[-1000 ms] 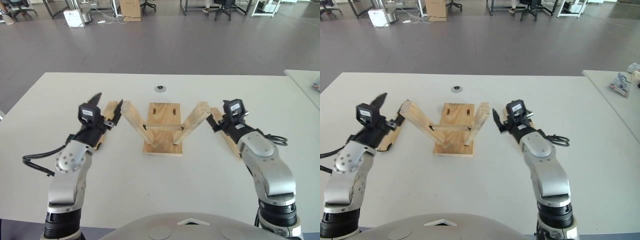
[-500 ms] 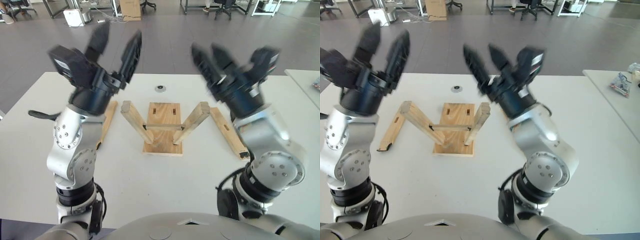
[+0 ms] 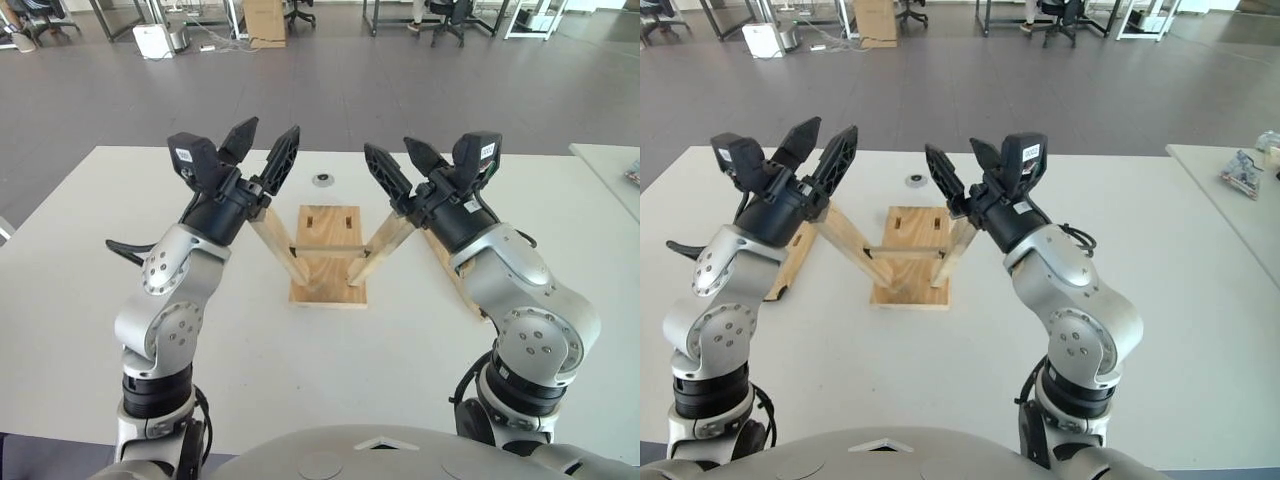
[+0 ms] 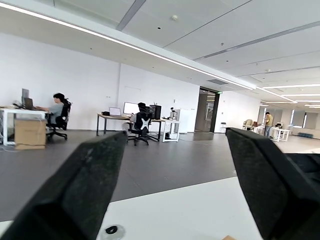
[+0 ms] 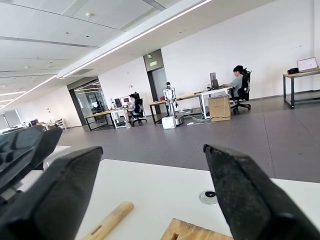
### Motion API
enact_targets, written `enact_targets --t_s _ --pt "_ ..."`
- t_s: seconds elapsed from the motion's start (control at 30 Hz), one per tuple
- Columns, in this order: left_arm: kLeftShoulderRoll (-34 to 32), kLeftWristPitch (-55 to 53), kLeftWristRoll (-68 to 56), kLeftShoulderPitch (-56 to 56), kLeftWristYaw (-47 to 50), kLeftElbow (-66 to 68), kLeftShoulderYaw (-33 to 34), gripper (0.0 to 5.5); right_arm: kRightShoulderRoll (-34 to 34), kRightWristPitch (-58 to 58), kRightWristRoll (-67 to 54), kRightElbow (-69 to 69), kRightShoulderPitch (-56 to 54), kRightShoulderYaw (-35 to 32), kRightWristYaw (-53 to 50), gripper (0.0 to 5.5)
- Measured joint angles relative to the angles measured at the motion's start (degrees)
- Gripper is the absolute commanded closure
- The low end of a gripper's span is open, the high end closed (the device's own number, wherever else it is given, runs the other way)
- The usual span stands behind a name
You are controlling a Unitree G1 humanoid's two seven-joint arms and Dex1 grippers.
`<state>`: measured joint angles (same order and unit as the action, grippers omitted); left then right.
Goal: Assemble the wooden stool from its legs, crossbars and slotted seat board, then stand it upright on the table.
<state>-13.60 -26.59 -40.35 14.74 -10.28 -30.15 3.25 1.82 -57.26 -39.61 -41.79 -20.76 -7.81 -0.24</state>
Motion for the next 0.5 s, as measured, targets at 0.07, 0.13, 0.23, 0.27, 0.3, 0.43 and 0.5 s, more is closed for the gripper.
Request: enact_targets --t_s 0.07,0.13,0.23,0.27,0.3,0.43,0.5 --pt "1.7 -0.1 0.0 2.9 -0.3 3.4 -1.7 1.85 0.1 0.0 -0.6 2.8 -2.6 -0.7 0.0 1.69" --pt "2.8 -1.6 -2.6 3.8 -1.0 3.4 -2.7 1.85 -0.3 -0.2 -1.9 3.9 -3.6 -0.6 0.0 1.69" --pt "3.7 -8.5 -16.1 4.7 -2.3 3.7 0.2 1.85 -1.1 -2.9 -7.5 7.0 -4.0 -3.5 -0.3 1.69" --pt "2.4 -9.3 -20.1 5.9 -2.2 5.1 3.6 1.85 -0.6 -2.7 -9.2 8.0 -4.9 -6.3 -0.8 1.69" --pt "-0.3 -9.2 -23.5 9.0 -2.2 6.9 9.0 1.85 0.4 -2.1 -11.0 9.6 -6.8 -9.9 -1.8 1.69" --pt "-6.3 -8.0 -27.6 12.1 -3.4 12.4 18.6 1.85 3.0 -0.9 -14.9 12.0 -9.7 -14.9 -3.8 1.69" --pt "-7.7 -7.0 -26.2 11.9 -4.2 15.3 20.4 1.85 7.0 -1.9 -15.7 9.8 -8.0 -11.8 -0.8 1.69"
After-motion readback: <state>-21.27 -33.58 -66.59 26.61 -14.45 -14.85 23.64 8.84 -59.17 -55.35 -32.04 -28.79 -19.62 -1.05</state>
